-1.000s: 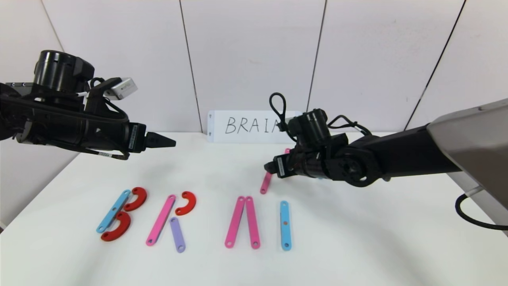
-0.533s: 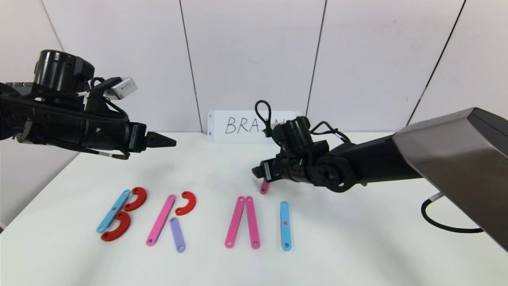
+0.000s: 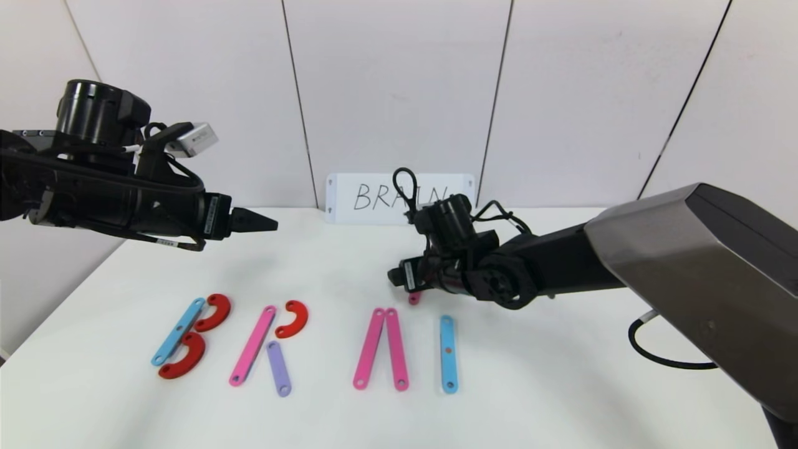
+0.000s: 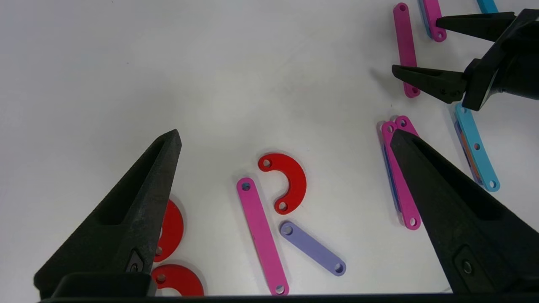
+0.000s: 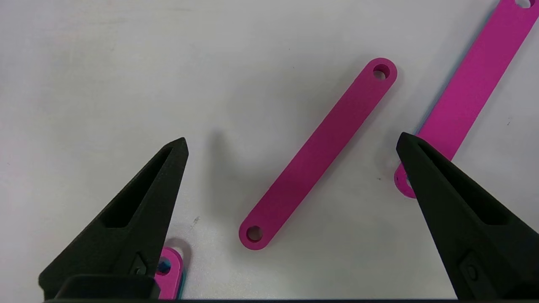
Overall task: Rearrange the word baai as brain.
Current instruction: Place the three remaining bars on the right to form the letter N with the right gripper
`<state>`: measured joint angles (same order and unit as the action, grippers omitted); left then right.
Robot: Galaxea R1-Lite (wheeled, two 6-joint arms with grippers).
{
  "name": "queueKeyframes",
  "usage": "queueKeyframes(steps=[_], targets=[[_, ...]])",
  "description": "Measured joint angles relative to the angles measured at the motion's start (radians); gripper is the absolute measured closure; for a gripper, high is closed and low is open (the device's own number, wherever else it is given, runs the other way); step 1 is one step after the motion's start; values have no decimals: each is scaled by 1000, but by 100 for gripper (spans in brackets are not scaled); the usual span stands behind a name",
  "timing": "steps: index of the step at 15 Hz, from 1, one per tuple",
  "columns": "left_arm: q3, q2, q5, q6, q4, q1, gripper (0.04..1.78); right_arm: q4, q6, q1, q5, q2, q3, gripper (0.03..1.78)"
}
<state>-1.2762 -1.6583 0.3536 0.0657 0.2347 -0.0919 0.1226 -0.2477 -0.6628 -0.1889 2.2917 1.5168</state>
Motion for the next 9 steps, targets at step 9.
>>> queueKeyframes(steps=[9], targets=[[0, -4, 1, 0, 1, -1, 8, 2, -34, -1, -3, 55, 27, 8]])
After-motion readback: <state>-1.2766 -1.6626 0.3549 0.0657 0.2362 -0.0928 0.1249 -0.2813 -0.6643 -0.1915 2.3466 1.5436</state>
